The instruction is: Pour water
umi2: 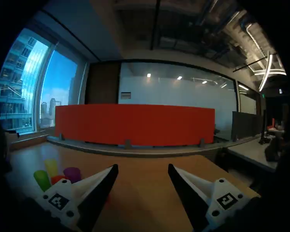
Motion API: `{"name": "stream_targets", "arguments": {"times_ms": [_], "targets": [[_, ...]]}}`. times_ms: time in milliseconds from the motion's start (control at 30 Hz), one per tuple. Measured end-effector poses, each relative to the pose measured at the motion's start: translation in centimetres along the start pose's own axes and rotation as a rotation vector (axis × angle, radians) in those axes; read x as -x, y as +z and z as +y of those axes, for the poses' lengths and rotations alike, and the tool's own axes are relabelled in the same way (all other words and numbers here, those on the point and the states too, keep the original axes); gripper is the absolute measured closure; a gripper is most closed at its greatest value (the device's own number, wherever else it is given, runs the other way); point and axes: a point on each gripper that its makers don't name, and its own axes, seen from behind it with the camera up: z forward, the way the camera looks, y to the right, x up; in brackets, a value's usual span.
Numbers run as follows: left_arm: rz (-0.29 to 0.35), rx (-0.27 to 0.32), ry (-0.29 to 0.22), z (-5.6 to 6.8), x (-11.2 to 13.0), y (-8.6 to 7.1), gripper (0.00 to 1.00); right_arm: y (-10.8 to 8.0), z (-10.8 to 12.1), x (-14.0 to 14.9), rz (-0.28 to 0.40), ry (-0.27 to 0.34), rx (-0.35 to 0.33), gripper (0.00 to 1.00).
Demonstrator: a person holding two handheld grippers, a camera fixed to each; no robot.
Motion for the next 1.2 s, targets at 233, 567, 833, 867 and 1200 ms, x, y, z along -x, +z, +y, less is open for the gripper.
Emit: {"name": "stream_targets", "arguments": {"times_ms": [233, 567, 833, 867, 1200], "targets": [[-0.008, 0.04, -0.025, 1.0, -2.8, 1.0, 0.01, 0.2, -1.2, -3.1, -0.002, -0.02, -0.036, 0.0], [-0.014, 0.083, 0.004, 1.7, -7.4, 1.7, 0.01, 0.3, -2.7, -7.5, -0.012, -0.022, -0.096, 0.0], [-0.019, 0.141, 0.009, 2.9, -9.8, 2.2, 0.01, 0.4, -2.8, -10.3, -0.005, 0.007, -0.12, 0.0], [-0.019, 0.149, 0.008, 3.1, -10.0, 2.3, 0.01, 0.4, -2.8, -10.5, -0.002, 0.009, -0.123, 0.0], [-0.033, 0.252, 0.029, 4.8, -10.4, 2.2, 0.01, -0.2, -4.6, -10.6, -0.003, 0.001, -0.234, 0.0]]}}
